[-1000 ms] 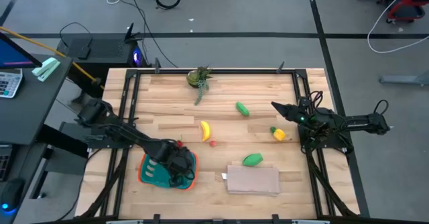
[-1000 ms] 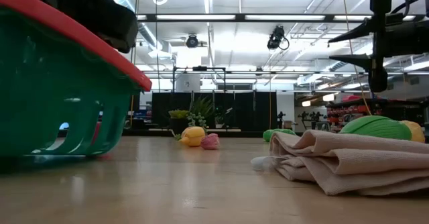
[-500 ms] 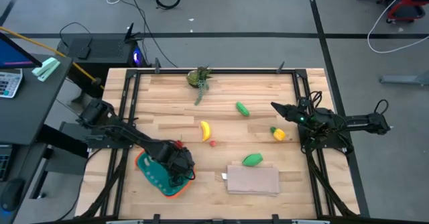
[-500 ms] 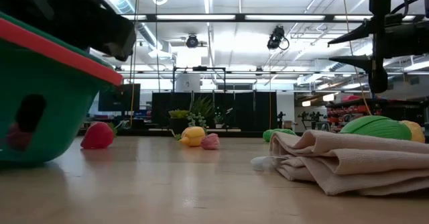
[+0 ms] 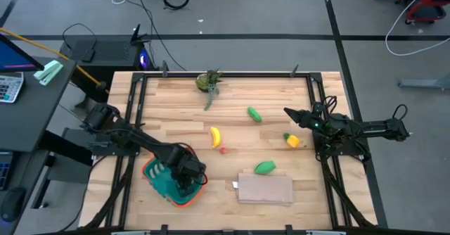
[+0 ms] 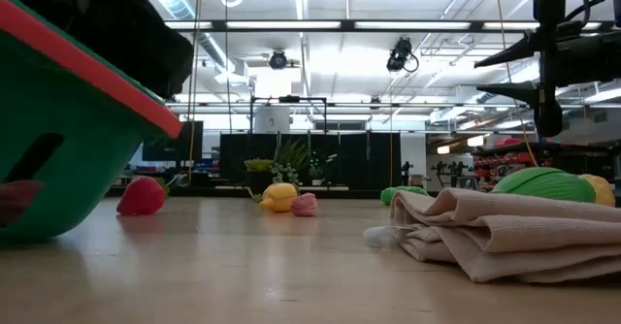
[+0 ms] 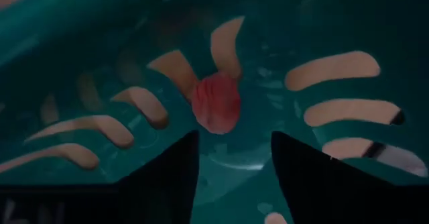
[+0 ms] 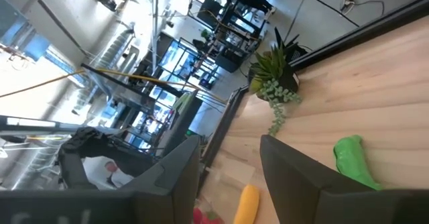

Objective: Pick and placing Produce into tupperware
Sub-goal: Put the left red strawberry into the blue basket

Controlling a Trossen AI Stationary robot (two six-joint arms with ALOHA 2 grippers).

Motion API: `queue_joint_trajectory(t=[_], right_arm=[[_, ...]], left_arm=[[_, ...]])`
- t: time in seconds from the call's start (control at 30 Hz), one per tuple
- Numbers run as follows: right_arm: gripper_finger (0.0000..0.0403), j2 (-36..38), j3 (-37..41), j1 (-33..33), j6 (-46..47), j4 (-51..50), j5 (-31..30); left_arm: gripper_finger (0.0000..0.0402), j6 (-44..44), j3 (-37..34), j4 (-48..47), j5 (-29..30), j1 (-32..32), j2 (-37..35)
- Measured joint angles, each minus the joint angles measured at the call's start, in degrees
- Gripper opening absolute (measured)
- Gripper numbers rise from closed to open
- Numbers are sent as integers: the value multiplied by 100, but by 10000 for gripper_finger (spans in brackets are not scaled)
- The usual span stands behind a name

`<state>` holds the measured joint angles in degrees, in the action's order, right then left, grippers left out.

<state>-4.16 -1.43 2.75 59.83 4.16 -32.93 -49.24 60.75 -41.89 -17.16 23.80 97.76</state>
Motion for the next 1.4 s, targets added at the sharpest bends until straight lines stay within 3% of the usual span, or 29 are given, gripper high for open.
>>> queue_joint_trajectory(t=[0.27, 0.57, 0.67, 0.8, 1.03, 1.1, 1.2, 1.4], right_arm=[[165, 0, 0, 1, -51, -35, -1], [165, -2, 0, 0, -150, -80, 10], [165, -2, 0, -1, -298, -63, 96], [165, -2, 0, 1, -777, 96, 324], [164, -8, -72, 1, -1955, 1418, 908], [161, -61, -354, 1, -2213, 1456, 1252], [158, -401, -1012, 1, -2598, 1258, 1655], [156, -1971, -2910, 1, -3481, 331, 2005]], left_arm=[[166, -7, 522, -233, 250, -272, -315], [162, 92, 1558, -1994, 301, -375, -346], [162, 152, 1954, -2156, 369, -367, -346], [162, 192, 2630, -2459, 746, -315, -346], [148, 457, 4058, -4727, 2013, -497, -348], [142, 674, 4338, -4805, 2393, -647, -365], [132, 1156, 4570, -4640, 2511, -1002, -501], [124, 1603, 4529, -4786, 2523, -1957, -478]])
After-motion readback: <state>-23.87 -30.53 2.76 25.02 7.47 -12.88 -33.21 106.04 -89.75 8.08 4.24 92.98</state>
